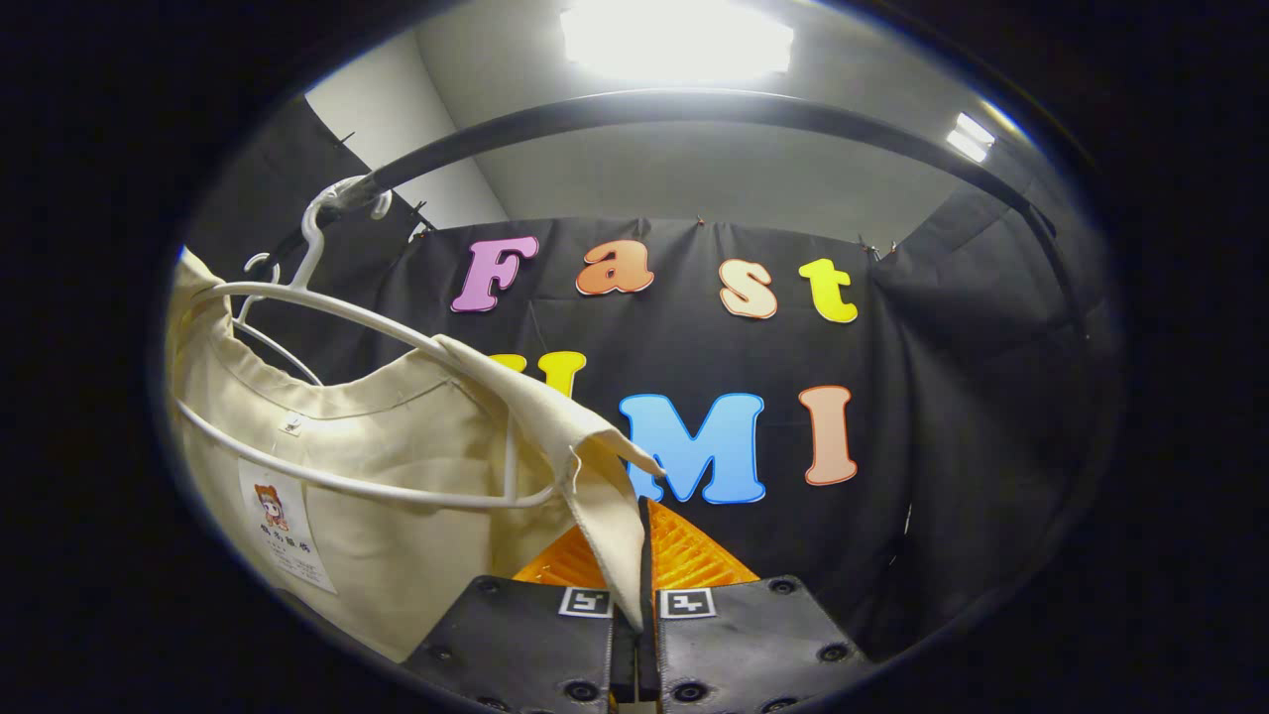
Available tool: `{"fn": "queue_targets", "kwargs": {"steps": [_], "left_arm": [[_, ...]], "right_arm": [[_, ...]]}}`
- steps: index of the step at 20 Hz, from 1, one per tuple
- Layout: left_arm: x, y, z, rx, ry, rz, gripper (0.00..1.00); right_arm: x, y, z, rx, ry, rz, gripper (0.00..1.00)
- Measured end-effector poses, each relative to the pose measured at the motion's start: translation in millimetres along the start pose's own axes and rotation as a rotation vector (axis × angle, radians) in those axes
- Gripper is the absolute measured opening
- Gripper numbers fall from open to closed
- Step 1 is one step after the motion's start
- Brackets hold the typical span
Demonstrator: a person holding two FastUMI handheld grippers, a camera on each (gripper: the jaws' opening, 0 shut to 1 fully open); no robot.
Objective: Grasp the clothes on the hanger with both hands and then place them into the laundry hamper below.
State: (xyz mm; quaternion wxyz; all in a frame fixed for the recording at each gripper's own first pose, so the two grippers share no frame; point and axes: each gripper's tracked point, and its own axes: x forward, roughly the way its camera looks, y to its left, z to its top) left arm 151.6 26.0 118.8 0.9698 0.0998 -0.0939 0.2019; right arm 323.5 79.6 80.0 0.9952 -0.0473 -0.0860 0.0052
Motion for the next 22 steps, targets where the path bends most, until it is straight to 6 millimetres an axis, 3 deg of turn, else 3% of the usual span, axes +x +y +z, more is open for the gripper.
{"fn": "queue_targets", "kwargs": {"steps": [3,8,11,17,22], "left_arm": [[5.6,11.1,4.0,-0.008,-0.004,0.015,0.0],[13.5,35.0,12.0,-0.002,-0.025,0.06,0.01],[28.6,43.6,13.7,-0.003,-0.031,0.068,0.01],[50.3,41.0,1.1,-0.025,-0.004,0.038,0.01],[56.8,34.2,-31.8,-0.063,0.055,0.024,0.0]], "right_arm": [[8.1,-12.2,8.4,0.0,-0.026,-0.028,0.0],[19.8,-18.9,17.7,0.002,-0.04,-0.046,0.02],[30.3,-19.5,15.2,0.031,-0.031,-0.04,0.0],[64.9,-9.4,-19.5,0.133,0.068,0.023,0.02],[68.2,1.7,-59.1,0.177,0.182,0.071,0.02]]}}
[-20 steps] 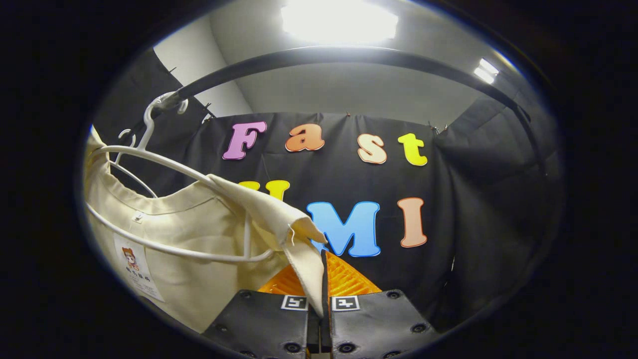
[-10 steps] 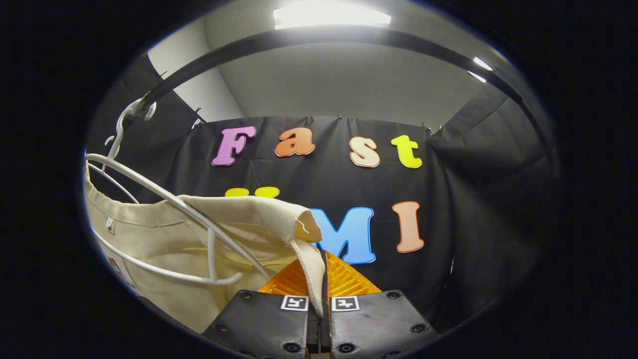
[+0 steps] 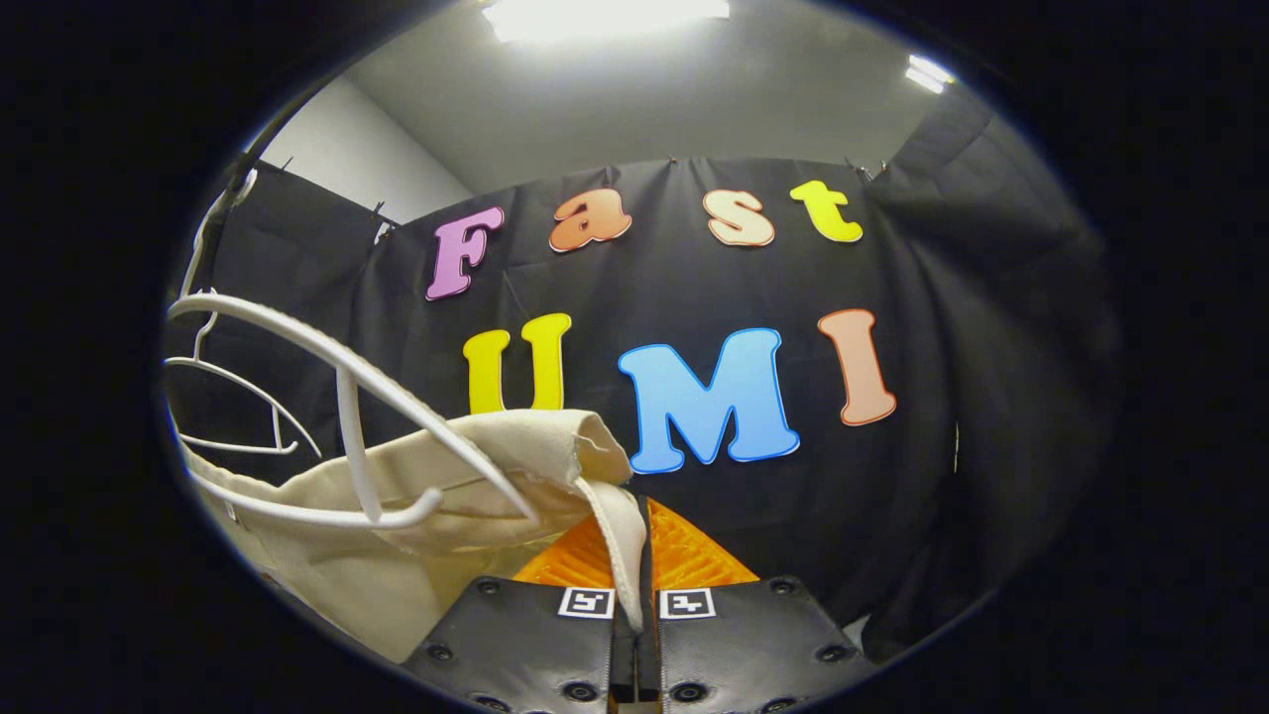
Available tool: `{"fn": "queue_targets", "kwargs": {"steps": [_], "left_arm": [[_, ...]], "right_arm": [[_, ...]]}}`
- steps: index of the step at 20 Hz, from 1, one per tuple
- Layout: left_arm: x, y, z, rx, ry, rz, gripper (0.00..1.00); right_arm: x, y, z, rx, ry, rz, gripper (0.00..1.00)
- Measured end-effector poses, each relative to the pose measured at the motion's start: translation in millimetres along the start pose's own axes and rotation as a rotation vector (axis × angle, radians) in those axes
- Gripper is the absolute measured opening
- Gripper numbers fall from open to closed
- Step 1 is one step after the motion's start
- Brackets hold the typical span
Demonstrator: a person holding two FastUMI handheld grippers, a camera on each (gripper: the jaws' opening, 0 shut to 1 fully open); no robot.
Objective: Grasp the clothes on the hanger with both hands and then place them into the laundry hamper below.
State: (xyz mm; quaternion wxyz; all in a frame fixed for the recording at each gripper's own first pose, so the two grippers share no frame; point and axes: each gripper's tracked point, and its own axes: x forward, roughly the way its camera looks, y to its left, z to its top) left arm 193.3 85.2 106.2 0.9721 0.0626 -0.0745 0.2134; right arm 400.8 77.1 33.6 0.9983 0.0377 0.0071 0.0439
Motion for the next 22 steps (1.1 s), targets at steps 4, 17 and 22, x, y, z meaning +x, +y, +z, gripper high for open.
{"fn": "queue_targets", "kwargs": {"steps": [4,17,22], "left_arm": [[0.2,5.5,-24.5,0.002,0.044,0.007,0.01],[-27.1,5.7,-97.5,-0.013,0.176,-0.092,0.01],[-46.1,-19.7,-121.0,-0.025,0.216,-0.186,0.01]], "right_arm": [[-3.4,3.9,-18.3,-0.017,0.036,0.012,0.02],[-54.1,6.5,-74.0,-0.052,0.136,0.002,0.02],[-102.8,29.8,-90.9,-0.074,0.159,0.068,0.02]]}}
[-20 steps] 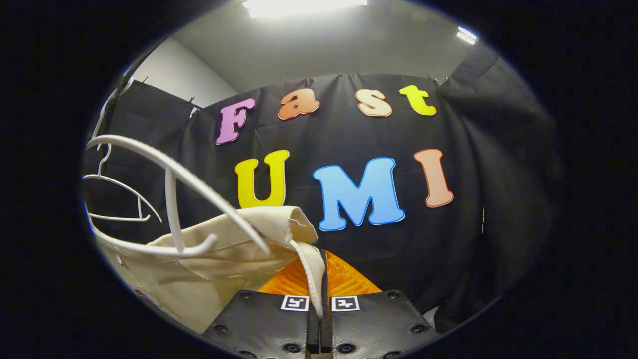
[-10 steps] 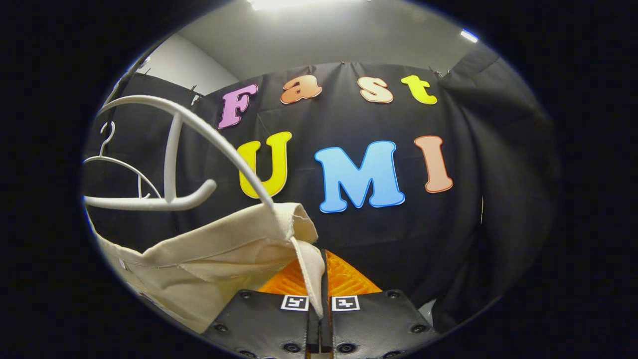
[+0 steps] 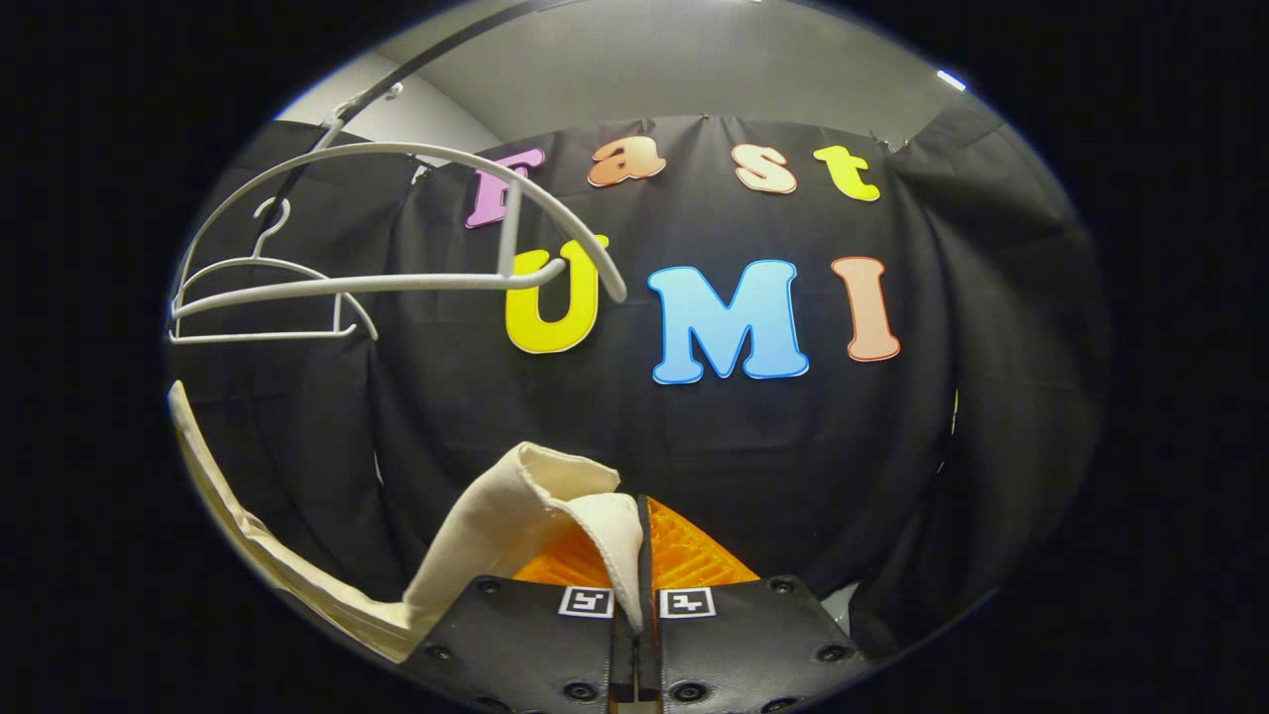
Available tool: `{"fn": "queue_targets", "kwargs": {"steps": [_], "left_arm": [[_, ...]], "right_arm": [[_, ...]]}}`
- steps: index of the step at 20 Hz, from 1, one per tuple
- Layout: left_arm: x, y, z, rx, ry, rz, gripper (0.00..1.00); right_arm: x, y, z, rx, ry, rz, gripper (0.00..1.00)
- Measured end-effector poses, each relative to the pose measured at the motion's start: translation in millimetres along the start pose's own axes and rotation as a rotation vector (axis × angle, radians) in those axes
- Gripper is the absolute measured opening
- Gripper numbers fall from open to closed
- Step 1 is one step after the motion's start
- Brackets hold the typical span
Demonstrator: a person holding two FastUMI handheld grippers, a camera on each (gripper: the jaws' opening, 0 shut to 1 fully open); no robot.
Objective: Grasp the clothes on the hanger with both hands and then place them into the laundry hamper below.
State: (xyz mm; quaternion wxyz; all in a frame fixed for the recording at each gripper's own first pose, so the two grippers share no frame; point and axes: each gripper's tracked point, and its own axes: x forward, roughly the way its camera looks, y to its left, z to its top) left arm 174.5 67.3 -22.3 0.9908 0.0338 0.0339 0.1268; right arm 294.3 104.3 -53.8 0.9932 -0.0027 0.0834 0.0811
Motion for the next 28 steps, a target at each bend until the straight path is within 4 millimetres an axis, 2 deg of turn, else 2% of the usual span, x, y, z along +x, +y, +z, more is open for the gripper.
{"fn": "queue_targets", "kwargs": {"steps": [3,6,10,14,16,17,21,26,28], "left_arm": [[-9.9,-21.1,-0.4,-0.001,-0.006,-0.074,0.01],[-27.9,-36.4,-3.2,-0.022,-0.01,-0.142,0.01],[-32.7,-62.4,1.3,-0.076,-0.015,-0.227,0.01],[-47.7,-82.8,16.9,-0.145,-0.034,-0.309,0.01],[-54.4,-88.2,12.2,-0.173,-0.028,-0.334,0.01],[-56.9,-90.8,4.8,-0.179,-0.016,-0.34,0.01],[-56.9,-105.7,-38.4,-0.189,0.055,-0.364,0.01],[-64.1,-114.9,-113.4,-0.147,0.182,-0.379,0.01],[-64.5,-116.5,-140.2,-0.125,0.23,-0.383,0.01]], "right_arm": [[-27.2,24.8,-8.2,-0.01,0.011,0.056,0.02],[-53.2,56.0,-10.2,-0.01,0.011,0.12,0.04],[-84.1,92.1,-7.5,0.003,0.007,0.196,0.04],[-110.5,118.7,4.2,0.041,-0.009,0.256,0.04],[-119.8,122.8,3.7,0.069,-0.011,0.267,0.04],[-121.7,123.6,-2.4,0.077,-0.005,0.266,0.05],[-118.3,116.3,-61.1,0.072,0.082,0.233,0.05],[-123.5,110.4,-140.8,0.062,0.226,0.194,0.03],[-123.1,107.6,-165.3,0.033,0.27,0.182,0.05]]}}
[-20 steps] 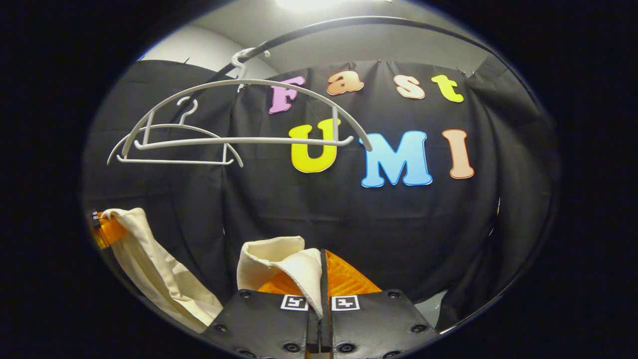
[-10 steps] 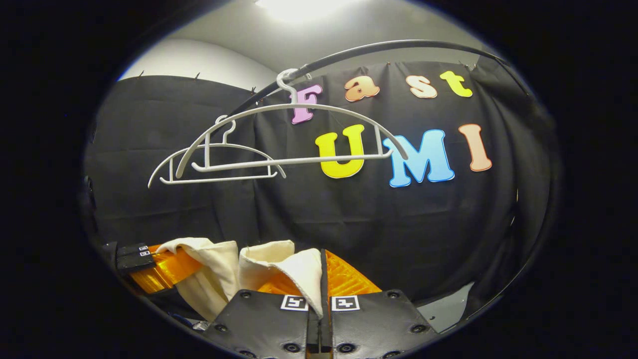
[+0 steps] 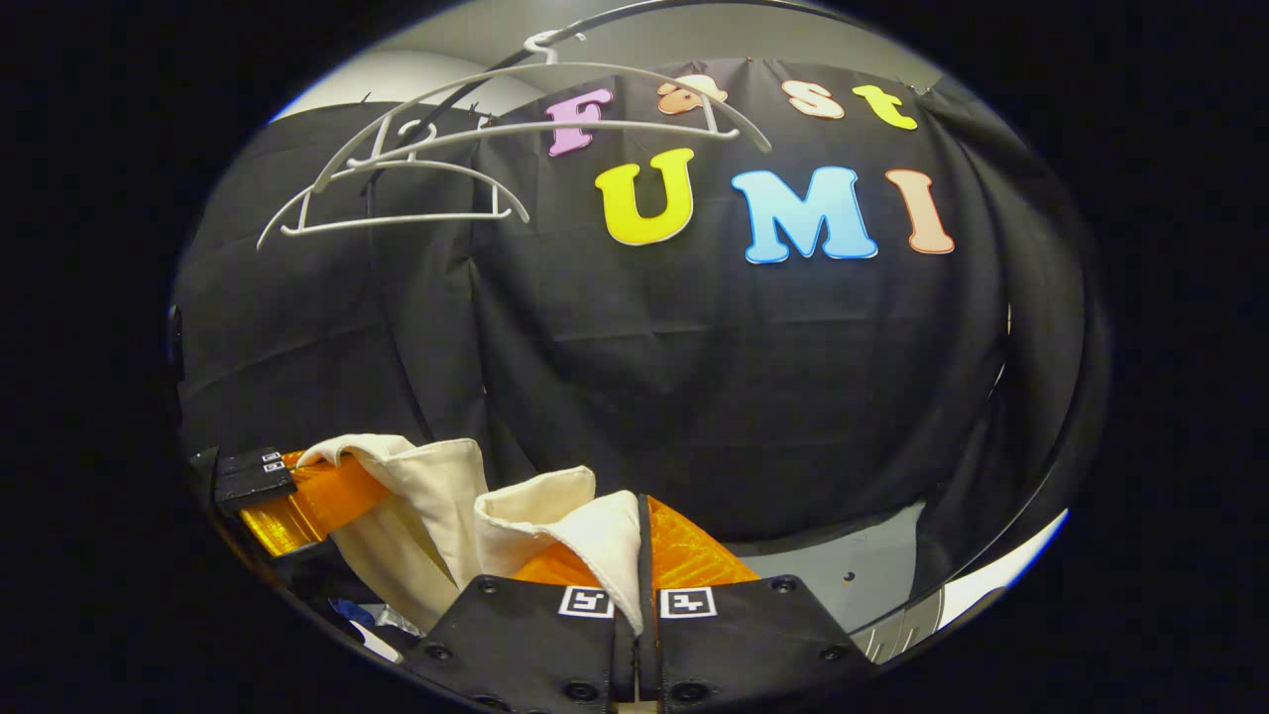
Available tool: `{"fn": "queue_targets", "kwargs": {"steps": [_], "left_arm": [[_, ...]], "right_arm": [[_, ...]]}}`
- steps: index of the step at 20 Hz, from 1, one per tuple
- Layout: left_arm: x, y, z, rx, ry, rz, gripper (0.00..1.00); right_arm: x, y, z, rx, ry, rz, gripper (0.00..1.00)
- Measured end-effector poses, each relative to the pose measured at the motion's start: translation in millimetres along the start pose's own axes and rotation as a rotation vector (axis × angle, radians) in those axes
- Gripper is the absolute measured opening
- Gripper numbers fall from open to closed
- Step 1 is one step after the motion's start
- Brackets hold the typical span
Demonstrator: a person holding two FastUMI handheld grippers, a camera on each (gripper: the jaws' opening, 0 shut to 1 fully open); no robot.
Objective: Grasp the clothes on the hanger with both hands and then place them into the laundry hamper below.
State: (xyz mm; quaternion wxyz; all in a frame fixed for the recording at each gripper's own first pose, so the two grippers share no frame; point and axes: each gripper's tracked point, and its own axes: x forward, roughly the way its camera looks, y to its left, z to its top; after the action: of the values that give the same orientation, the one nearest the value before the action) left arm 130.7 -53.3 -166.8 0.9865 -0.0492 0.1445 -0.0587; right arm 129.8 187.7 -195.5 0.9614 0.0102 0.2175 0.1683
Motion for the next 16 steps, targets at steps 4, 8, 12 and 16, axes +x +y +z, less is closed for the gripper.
{"fn": "queue_targets", "kwargs": {"steps": [4,8,12,16], "left_arm": [[9.6,4.9,-58.9,0.033,0.119,0.003,0.01],[11.7,15.9,-121.3,0.083,0.244,0.012,0.01],[7.2,25.6,-181.4,0.121,0.378,0.031,0.01],[1.4,35.7,-224.2,0.112,0.511,0.039,0.03]], "right_arm": [[9.4,-4.4,-49.5,-0.024,0.094,-0.016,0.07],[15.5,-10.6,-97.3,-0.049,0.202,-0.04,0.07],[17.1,-27.0,-141.7,-0.059,0.329,-0.109,0.11],[7.9,-29.9,-166.7,-0.061,0.404,-0.14,0.1]]}}
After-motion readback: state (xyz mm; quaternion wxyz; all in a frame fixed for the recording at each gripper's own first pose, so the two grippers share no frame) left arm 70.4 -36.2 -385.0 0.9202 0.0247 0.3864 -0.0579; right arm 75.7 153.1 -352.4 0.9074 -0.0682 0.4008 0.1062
